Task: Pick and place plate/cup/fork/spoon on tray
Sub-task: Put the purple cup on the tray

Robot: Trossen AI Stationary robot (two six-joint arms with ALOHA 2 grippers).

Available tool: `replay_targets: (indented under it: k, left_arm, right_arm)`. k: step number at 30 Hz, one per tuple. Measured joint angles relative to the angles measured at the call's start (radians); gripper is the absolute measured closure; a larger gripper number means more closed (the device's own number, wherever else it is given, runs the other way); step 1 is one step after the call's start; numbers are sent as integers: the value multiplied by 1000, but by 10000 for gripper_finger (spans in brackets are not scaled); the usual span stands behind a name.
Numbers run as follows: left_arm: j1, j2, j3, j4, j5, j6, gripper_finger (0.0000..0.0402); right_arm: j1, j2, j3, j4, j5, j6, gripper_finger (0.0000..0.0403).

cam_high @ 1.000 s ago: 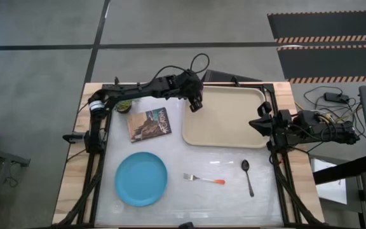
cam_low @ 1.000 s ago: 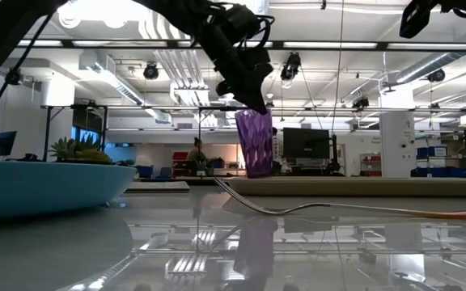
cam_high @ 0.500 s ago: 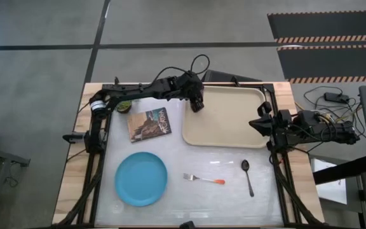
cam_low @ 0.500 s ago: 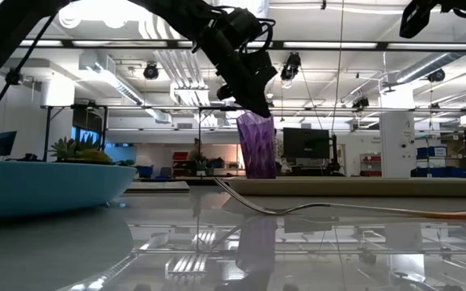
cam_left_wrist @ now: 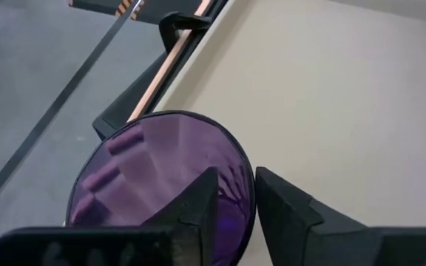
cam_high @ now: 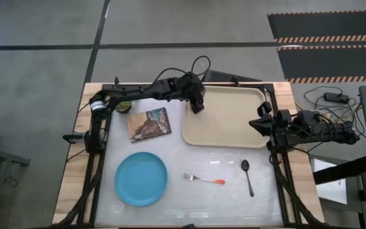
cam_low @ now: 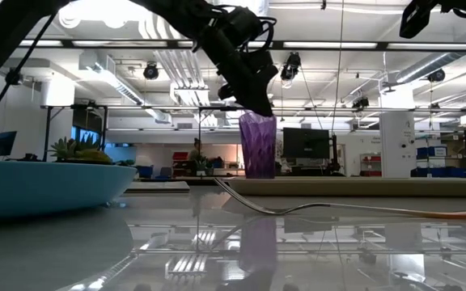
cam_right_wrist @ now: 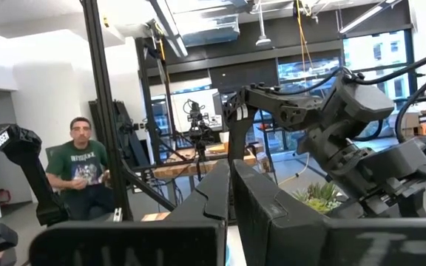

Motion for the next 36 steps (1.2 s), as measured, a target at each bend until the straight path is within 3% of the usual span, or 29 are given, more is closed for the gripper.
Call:
replay_targets:
  k: [8, 18, 25, 29, 33, 36]
  left_arm:
    - [-7, -19, 0, -5, 0, 19, 319]
    - [-37, -141, -20, -35, 12, 40, 319]
    - [-101, -237, -222, -52, 133, 200, 351]
    - [-111, -247, -387, 146, 137, 202, 393]
    - [-100, -242, -530, 465, 115, 176, 396]
    - [-87, -237, -596, 633, 32, 157, 400]
  right_arm:
    - [0, 0, 3, -5, 0, 9, 394]
    - [0, 0, 4, -16, 0, 23, 394]
    - [0, 0, 5, -36, 0, 30, 394]
    - [0, 1, 5, -39, 0, 30, 394]
    - [0, 1, 5, -40, 0, 30, 394]
    - [0, 0, 5, -39, 0, 30, 394]
